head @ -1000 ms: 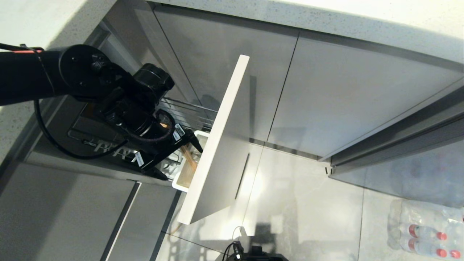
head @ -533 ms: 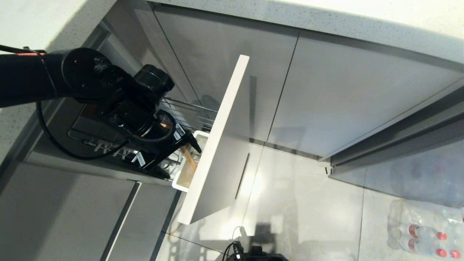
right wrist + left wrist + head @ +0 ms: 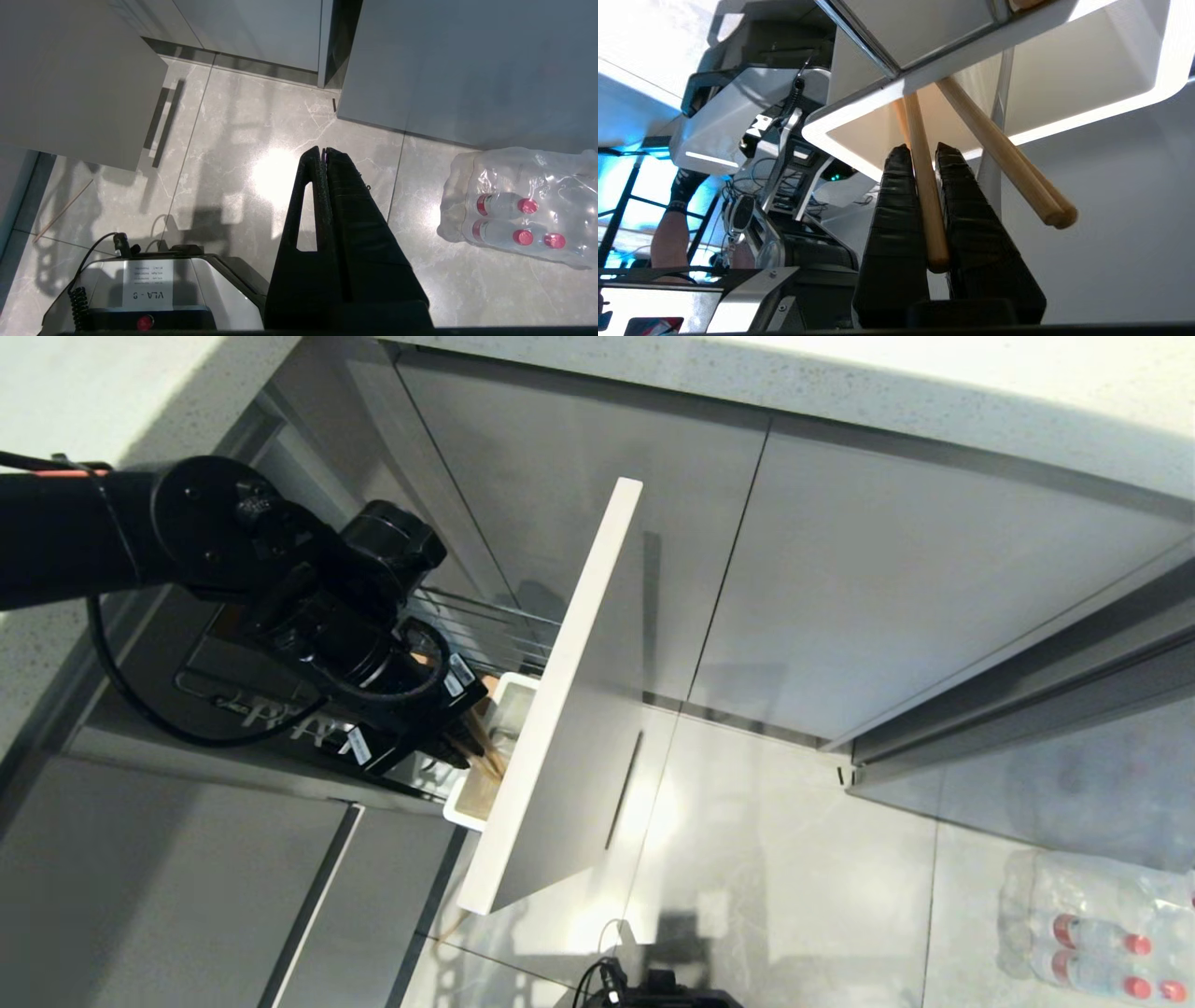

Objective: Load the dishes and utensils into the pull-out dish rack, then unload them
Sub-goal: Take the chopsticks out of the cupboard

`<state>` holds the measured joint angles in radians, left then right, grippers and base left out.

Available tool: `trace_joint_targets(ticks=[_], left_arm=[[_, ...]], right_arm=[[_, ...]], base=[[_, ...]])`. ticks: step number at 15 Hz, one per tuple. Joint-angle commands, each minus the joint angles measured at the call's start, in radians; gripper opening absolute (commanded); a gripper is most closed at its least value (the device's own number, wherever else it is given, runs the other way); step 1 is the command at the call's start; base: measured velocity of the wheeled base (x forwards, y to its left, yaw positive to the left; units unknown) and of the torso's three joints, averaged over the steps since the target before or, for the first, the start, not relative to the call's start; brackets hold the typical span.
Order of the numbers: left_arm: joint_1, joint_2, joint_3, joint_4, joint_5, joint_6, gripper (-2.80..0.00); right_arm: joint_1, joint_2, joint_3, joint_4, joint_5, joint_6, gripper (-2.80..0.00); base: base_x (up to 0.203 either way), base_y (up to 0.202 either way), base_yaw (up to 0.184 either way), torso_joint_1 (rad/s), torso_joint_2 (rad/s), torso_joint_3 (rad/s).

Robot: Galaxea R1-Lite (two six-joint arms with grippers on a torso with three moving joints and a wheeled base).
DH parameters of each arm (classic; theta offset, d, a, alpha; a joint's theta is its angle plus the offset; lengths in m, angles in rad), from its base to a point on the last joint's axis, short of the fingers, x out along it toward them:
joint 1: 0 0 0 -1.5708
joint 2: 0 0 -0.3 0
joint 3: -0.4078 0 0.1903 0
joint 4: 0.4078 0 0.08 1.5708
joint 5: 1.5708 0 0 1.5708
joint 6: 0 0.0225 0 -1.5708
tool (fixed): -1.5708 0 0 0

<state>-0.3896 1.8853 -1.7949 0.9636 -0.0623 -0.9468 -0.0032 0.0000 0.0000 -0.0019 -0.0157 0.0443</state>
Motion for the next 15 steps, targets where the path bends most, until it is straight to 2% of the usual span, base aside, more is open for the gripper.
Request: trace_joint_targets(ticks=[1,15], left_arm=[[0.0,-0.003,0.0,0.006,-0.001,-0.006,-2.8],[-0.043,-0.148,-0.027,0.011,0.009,-0.062,-2.8]], right_arm=[[0.0,0.0,0.0,0.0,-0.001,0.0,-2.8],[0.0,0.001,0.0,-0.001,0.0,0.0,-2.8]], base=[[0.0,0.0,0.0,0.0,0.0,0.0],[0.0,0.0,0.0,0.0,0.0,0.0]])
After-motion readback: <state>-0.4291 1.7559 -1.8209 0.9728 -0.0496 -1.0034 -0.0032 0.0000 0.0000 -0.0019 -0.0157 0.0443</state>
